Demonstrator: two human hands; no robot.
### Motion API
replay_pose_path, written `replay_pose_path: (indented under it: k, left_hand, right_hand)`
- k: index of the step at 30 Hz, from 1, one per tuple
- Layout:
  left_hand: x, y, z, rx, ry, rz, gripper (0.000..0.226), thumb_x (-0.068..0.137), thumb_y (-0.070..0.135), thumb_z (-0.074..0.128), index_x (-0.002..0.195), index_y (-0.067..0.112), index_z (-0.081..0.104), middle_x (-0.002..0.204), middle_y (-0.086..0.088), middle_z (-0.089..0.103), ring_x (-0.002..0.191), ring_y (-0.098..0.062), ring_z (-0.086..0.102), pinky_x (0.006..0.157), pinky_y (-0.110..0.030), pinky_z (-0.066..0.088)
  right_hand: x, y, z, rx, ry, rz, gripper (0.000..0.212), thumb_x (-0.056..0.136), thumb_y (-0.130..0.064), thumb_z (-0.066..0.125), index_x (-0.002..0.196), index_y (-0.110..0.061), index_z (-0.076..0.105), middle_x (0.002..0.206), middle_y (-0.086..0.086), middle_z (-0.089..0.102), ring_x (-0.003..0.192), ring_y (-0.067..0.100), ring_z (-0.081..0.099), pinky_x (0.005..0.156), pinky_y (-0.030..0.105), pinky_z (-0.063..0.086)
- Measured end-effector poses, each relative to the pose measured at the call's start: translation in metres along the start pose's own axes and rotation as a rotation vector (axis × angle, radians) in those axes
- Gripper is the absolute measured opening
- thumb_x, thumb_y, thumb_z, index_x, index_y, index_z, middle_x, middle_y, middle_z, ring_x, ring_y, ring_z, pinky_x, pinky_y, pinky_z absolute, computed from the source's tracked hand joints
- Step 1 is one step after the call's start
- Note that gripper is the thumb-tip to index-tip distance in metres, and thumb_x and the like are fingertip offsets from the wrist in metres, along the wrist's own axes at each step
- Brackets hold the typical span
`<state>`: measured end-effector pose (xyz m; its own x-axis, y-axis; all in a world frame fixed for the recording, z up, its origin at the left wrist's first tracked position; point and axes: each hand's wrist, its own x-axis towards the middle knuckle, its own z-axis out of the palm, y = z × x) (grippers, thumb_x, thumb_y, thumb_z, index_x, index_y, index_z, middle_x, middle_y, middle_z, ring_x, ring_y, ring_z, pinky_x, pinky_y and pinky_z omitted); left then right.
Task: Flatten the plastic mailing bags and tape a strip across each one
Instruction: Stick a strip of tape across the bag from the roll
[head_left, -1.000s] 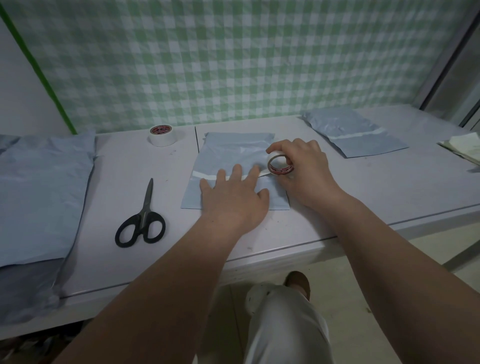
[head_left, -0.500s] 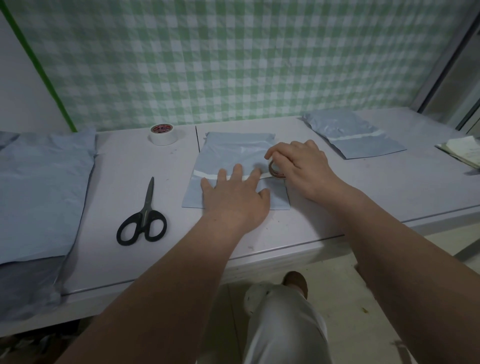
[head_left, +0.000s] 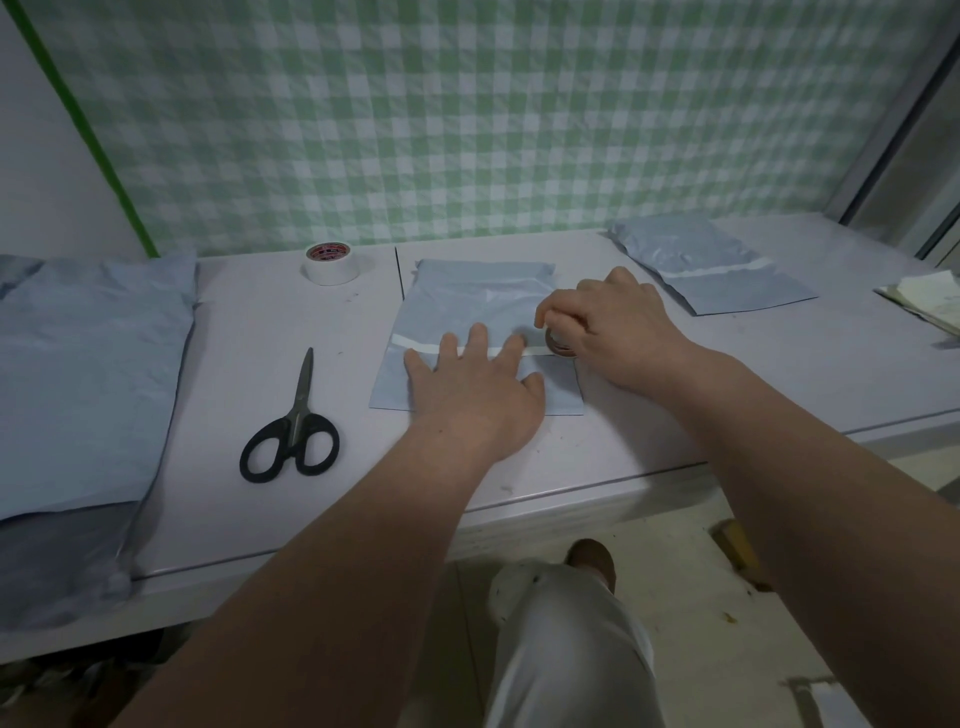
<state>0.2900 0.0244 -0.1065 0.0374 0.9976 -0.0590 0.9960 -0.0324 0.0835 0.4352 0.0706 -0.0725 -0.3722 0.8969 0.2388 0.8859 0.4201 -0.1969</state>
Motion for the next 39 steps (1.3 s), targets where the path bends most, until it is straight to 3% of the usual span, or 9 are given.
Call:
replay_pose_path:
  k: [15,24,29,34,39]
  left_hand:
    - [-0.001,0.001,-0.002,0.014,-0.024,-0.016,0.057,0.096,0.053,0.009,0.150,0.037,-0.002,0.160,0.002,-0.006,0.146,-0.028,-0.004,0.109,-0.067,-0.003]
    - [-0.003,0.001,-0.003,0.032,-0.021,-0.016,0.055,0.096,0.053,0.007,0.149,0.040,-0.003,0.160,0.000,-0.007,0.146,-0.030,-0.004,0.106,-0.069,-0.006]
    - [-0.005,0.005,-0.008,0.044,-0.054,-0.010,0.053,0.095,0.059,0.005,0.146,0.050,-0.005,0.160,-0.003,-0.009,0.145,-0.034,-0.006,0.103,-0.072,-0.008]
    - [-0.004,0.010,-0.010,0.032,-0.117,-0.014,0.052,0.092,0.064,0.004,0.143,0.055,-0.005,0.159,-0.005,-0.012,0.144,-0.039,-0.009,0.101,-0.074,-0.007]
    - [-0.001,0.009,-0.011,0.066,-0.055,0.108,0.054,0.097,0.055,0.007,0.149,0.042,0.003,0.160,0.004,-0.006,0.146,-0.030,-0.009,0.106,-0.066,-0.010]
  right_hand:
    - [0.001,0.003,-0.011,-0.193,-0.074,-0.042,0.031,0.098,-0.036,0.033,0.104,-0.038,0.063,0.093,-0.004,0.058,0.093,0.016,0.032,0.082,0.036,0.025]
    - [0.001,0.001,-0.009,-0.243,-0.069,-0.032,0.032,0.098,-0.036,0.031,0.106,-0.035,0.062,0.086,-0.005,0.048,0.091,0.018,0.033,0.083,0.037,0.027]
    - [-0.005,0.001,0.007,-0.166,0.088,-0.010,0.028,0.099,-0.032,0.038,0.108,-0.029,0.064,0.096,0.000,0.055,0.094,0.022,0.038,0.077,0.033,0.024]
    - [-0.016,0.000,0.032,-0.096,0.412,-0.026,0.018,0.086,-0.026,0.059,0.099,-0.022,0.072,0.089,0.006,0.062,0.080,0.028,0.044,0.065,0.034,0.034]
    - [-0.022,0.003,0.028,0.090,0.363,0.106,0.034,0.090,-0.030,0.055,0.124,-0.031,0.059,0.107,-0.001,0.057,0.098,0.023,0.045,0.082,0.034,0.033]
